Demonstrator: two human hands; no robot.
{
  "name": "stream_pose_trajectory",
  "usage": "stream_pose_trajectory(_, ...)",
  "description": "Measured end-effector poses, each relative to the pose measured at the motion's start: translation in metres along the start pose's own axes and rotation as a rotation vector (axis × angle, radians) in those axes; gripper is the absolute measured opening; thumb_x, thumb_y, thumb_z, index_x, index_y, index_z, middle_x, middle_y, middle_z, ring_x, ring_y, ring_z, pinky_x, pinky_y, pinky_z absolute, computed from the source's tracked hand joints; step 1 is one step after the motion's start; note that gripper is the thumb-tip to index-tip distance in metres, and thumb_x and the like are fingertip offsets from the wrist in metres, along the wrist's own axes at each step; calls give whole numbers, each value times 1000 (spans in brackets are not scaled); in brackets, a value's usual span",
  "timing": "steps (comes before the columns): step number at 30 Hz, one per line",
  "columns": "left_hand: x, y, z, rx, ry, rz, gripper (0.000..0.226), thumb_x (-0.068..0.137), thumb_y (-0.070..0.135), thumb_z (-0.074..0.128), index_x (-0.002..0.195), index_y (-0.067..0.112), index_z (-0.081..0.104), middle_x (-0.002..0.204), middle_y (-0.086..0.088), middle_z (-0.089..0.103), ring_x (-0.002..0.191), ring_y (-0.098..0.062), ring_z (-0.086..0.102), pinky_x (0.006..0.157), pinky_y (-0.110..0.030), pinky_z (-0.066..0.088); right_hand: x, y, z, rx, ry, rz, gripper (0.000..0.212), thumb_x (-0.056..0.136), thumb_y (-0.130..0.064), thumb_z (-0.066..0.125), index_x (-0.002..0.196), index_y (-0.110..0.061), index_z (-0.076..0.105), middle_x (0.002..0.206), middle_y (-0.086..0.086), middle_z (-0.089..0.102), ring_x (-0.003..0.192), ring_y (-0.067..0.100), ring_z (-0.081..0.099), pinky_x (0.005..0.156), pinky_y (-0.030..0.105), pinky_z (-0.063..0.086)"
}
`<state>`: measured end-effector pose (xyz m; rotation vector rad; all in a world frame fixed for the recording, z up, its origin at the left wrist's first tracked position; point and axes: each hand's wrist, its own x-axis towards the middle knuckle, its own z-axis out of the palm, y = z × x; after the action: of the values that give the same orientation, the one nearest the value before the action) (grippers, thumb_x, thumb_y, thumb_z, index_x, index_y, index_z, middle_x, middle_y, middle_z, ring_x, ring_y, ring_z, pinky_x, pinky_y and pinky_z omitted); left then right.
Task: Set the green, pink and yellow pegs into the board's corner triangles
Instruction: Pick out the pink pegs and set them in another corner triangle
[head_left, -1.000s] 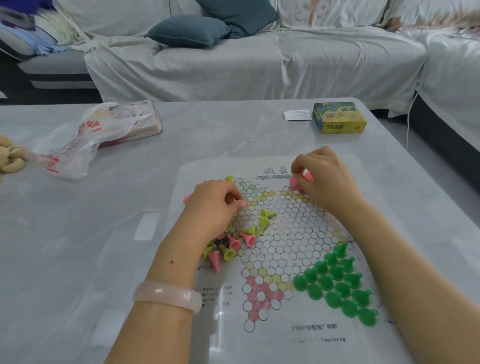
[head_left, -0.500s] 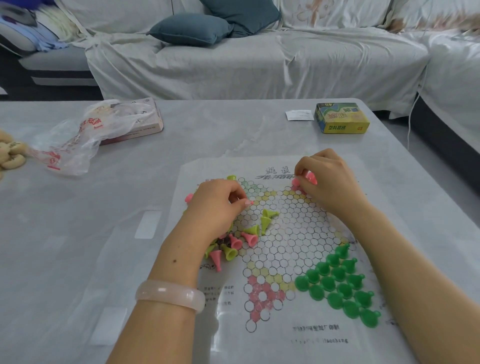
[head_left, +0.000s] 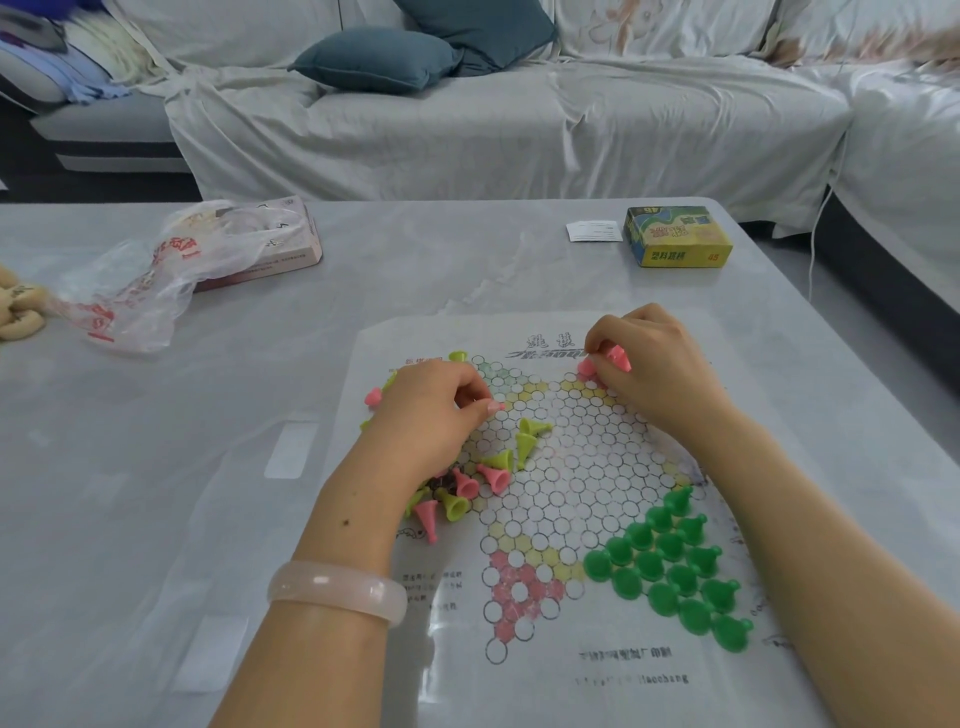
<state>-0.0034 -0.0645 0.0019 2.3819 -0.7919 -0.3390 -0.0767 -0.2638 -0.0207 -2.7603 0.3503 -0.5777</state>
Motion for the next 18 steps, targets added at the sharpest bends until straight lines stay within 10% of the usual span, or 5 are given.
stream_pose_trajectory(18, 0, 0, 0, -1, 0, 6, 12, 85, 35, 59, 89, 24, 65, 88, 9, 61, 88, -11, 54, 89, -37, 44, -1, 5, -1, -7, 73, -36, 14, 83, -15, 59, 95, -12, 66, 88, 1, 68, 100, 24, 50, 78, 27, 33)
